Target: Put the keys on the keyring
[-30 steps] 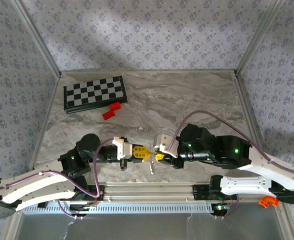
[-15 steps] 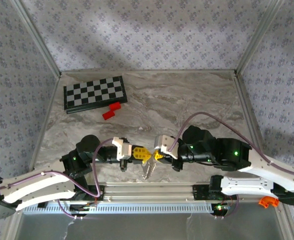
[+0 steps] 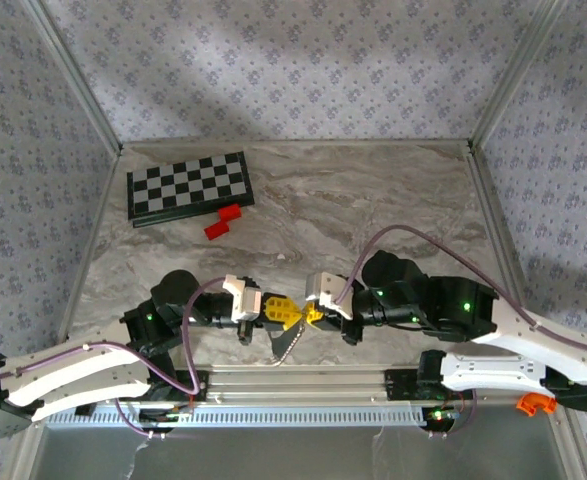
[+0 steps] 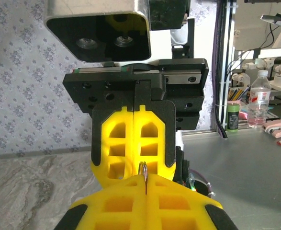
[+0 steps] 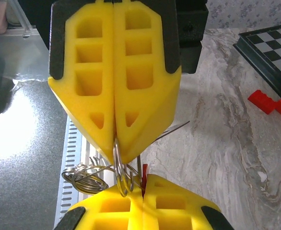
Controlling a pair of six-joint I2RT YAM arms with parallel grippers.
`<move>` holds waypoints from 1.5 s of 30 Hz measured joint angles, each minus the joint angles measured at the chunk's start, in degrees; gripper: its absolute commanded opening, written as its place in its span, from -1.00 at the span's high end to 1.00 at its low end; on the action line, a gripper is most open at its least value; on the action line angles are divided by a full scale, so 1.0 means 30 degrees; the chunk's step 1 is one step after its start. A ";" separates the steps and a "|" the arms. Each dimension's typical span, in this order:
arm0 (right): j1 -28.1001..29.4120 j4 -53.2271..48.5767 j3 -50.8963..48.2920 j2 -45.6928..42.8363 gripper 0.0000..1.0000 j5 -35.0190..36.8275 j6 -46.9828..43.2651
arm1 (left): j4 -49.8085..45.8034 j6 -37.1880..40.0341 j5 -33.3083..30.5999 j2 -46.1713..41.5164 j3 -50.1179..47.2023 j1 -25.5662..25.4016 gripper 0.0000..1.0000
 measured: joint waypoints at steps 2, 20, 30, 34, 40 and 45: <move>-0.0029 0.0073 -0.0066 0.0000 0.92 -0.0131 -0.0007 | 0.0015 0.0000 0.0066 0.0000 -0.0022 0.0000 1.00; -0.0066 0.2404 -0.1596 -0.2718 0.40 -0.0051 -0.0095 | 0.0947 0.0000 0.0087 -0.0029 -0.0080 -0.0007 1.00; -0.0066 0.3475 -0.1909 -0.2586 0.38 -0.0138 -0.0102 | 0.0969 0.0000 0.0095 -0.0022 -0.0080 -0.0007 1.00; -0.0066 0.3876 -0.2084 -0.2521 0.52 -0.0291 -0.0117 | 0.0998 0.0000 0.0095 -0.0022 -0.0087 0.0000 1.00; -0.0058 0.4036 -0.2149 -0.2368 0.90 -0.0641 -0.0197 | 0.0984 0.0000 -0.0131 -0.0022 -0.0087 0.0000 1.00; -0.0066 0.3752 -0.2120 -0.2324 1.00 -0.0459 -0.0168 | 0.0568 0.0102 -0.0750 -0.0022 -0.0080 0.0029 1.00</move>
